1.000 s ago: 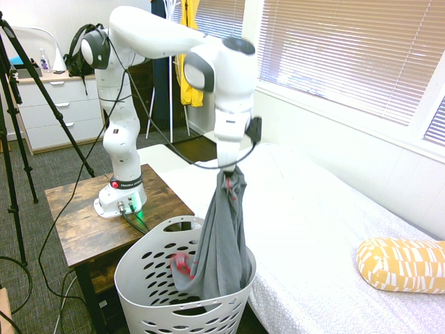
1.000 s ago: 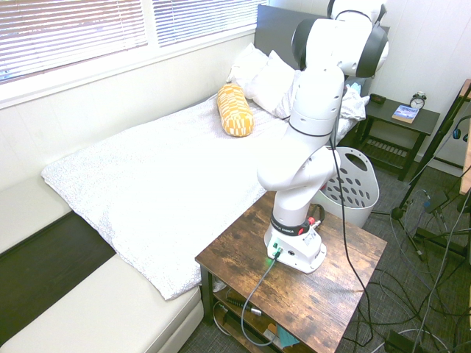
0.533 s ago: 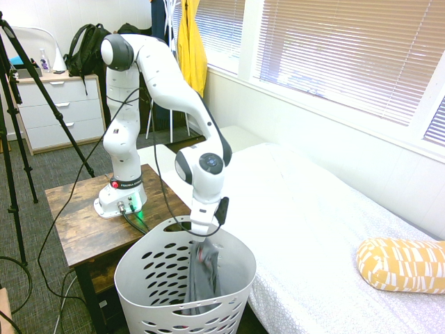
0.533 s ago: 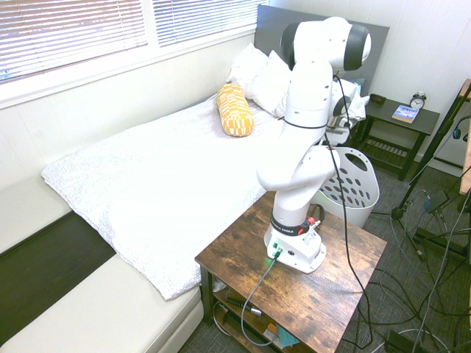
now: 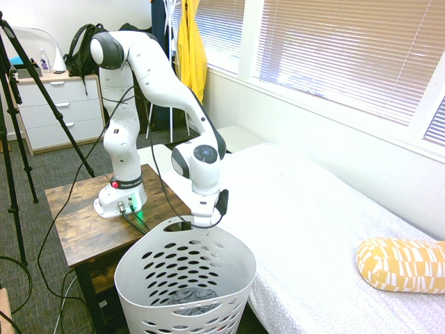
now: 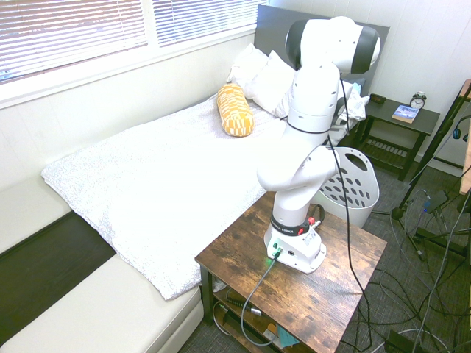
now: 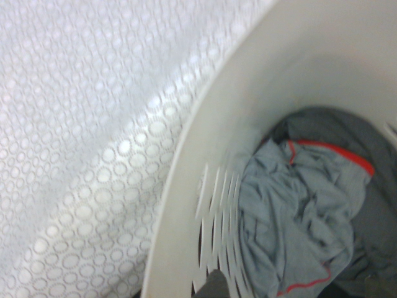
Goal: Put my clothes in the laundry bag
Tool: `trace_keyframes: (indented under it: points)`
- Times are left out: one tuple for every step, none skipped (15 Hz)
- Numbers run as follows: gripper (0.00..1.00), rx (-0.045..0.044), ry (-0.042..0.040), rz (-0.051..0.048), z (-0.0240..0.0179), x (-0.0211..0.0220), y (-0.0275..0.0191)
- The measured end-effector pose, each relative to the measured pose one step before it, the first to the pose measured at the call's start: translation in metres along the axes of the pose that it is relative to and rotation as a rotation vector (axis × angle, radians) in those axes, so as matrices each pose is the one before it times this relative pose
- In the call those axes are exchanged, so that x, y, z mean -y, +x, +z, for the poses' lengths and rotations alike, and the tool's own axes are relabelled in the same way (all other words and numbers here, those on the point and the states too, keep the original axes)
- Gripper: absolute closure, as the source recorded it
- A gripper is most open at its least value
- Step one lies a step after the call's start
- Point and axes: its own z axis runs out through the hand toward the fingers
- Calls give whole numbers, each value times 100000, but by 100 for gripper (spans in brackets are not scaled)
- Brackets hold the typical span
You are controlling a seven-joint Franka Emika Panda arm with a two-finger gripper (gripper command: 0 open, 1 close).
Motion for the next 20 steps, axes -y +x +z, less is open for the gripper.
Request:
trace_keyframes:
  points:
    - [0, -3242, 880, -3023, -2758, 2258, 150]
    - [0, -2579, 1666, -3140, -2838, 2672, -233]
    - [0, -1874, 2007, -3403, -2542, 2999, -630]
    - [0, -1646, 1999, -3893, -2264, 3597, -972]
    - [0, -1337, 1579, -4023, -1719, 3852, -1046]
    - [0, -1075, 1283, -3986, -1160, 3878, -975]
    - [0, -538, 1221, -4779, -529, 4331, -1188]
    - [0, 272, 855, -5088, -4, 4929, -1437]
    - [0, 935, 237, -4436, 341, 4300, -1256]
    - [0, 1190, -379, -5197, 595, 4289, -1191]
    - [0, 1547, -828, -5197, 1030, 4466, -1378]
    - [0, 1714, -770, -4610, 1046, 3852, -1245]
    - [0, 1956, -773, -4451, 1115, 3602, -1179]
    - [0, 2468, -1300, -3825, 1090, 3062, -1162]
    - [0, 2130, -1091, -3119, 818, 2552, -1058]
    - [0, 2527, -1143, -2849, 544, 2305, -997]
    - [0, 2382, -931, -2853, 258, 1738, -896]
    - [0, 1965, -540, -3083, 245, 1759, -1002]
    - [0, 1889, 7, -2818, 324, 1714, -1041]
    - [0, 2063, 961, -2042, 526, 1518, -947]
